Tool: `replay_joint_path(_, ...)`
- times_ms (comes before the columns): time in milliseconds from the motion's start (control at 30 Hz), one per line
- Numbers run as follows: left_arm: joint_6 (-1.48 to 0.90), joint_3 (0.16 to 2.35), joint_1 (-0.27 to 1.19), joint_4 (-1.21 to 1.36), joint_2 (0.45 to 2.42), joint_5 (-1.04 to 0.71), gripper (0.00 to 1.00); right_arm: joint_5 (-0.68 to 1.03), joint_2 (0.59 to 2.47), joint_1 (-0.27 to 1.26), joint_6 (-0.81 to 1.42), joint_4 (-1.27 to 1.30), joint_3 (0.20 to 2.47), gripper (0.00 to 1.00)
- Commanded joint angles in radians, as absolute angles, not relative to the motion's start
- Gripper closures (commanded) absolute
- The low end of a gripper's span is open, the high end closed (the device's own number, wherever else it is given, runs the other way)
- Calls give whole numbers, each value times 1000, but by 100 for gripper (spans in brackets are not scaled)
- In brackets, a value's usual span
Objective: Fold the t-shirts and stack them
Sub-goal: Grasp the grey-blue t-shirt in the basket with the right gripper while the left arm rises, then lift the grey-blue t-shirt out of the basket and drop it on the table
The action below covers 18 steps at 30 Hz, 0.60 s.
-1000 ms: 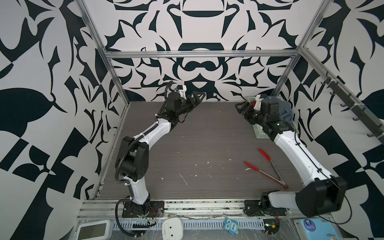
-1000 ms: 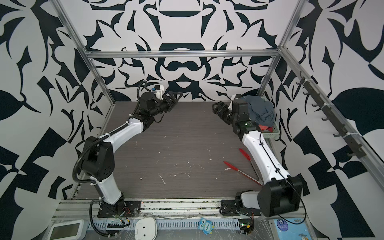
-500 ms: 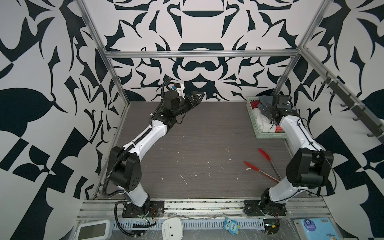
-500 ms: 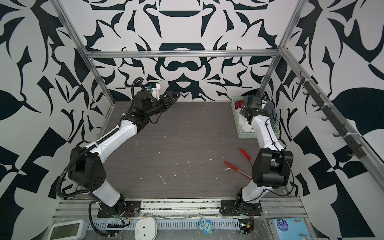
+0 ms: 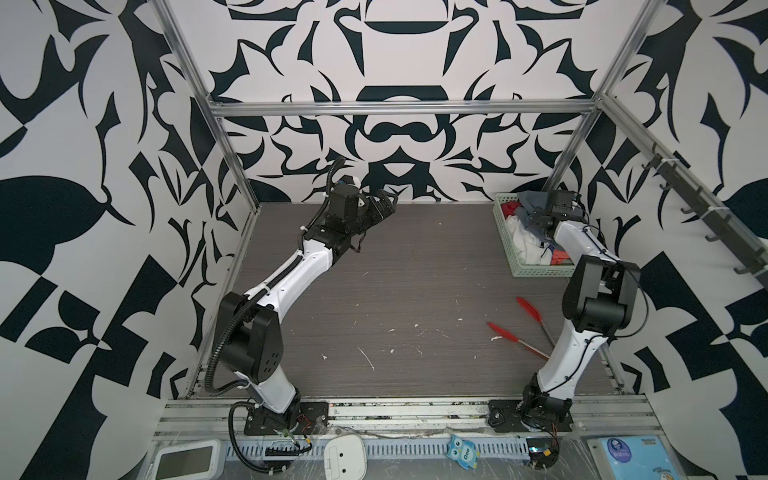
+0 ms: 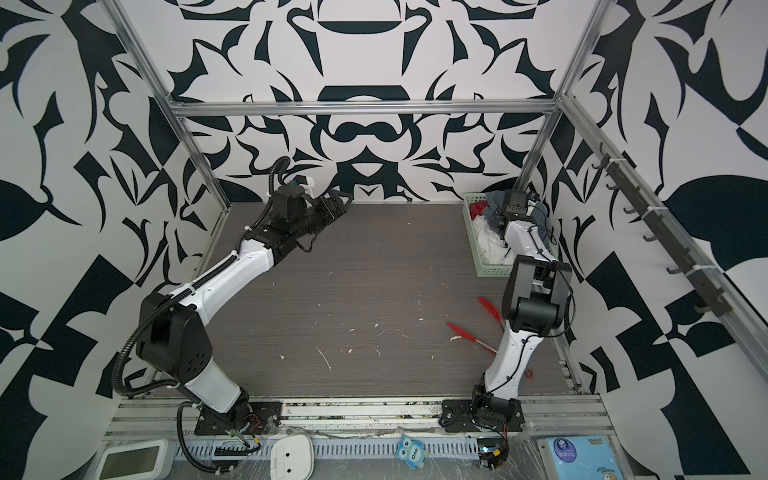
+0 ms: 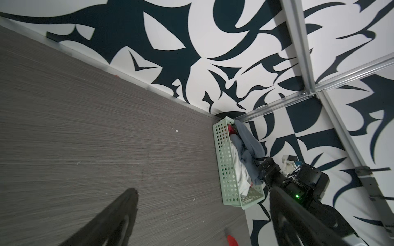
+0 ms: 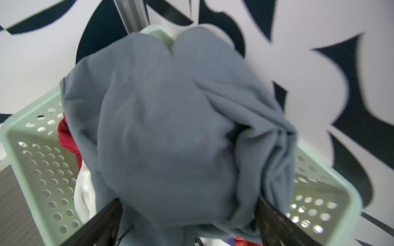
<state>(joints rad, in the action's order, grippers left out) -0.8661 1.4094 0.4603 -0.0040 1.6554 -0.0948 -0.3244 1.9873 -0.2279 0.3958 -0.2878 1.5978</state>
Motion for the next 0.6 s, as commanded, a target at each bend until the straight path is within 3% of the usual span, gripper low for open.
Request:
replay_joint_path(0, -857, 1411, 458, -54, 1610, -33, 1, -275, 1997, -230, 383, -259, 1690, 11)
replay_joint_path(200, -859, 1402, 457, -72, 1598, 0, 1, -204, 2057, -230, 424, -305, 1761, 51)
replay_joint_path(333, -862, 1392, 457, -68, 1594, 7, 1, -124, 2052, -230, 437, -340, 1790, 95)
replay_joint_path(367, -864, 1389, 457, -65, 1594, 5, 1, -127, 2043, -230, 443, -348, 1792, 100)
replay_joint_path(567, -869, 1379, 457, -38, 1600, -6, 1, -183, 1892, -230, 470, -305, 1682, 100)
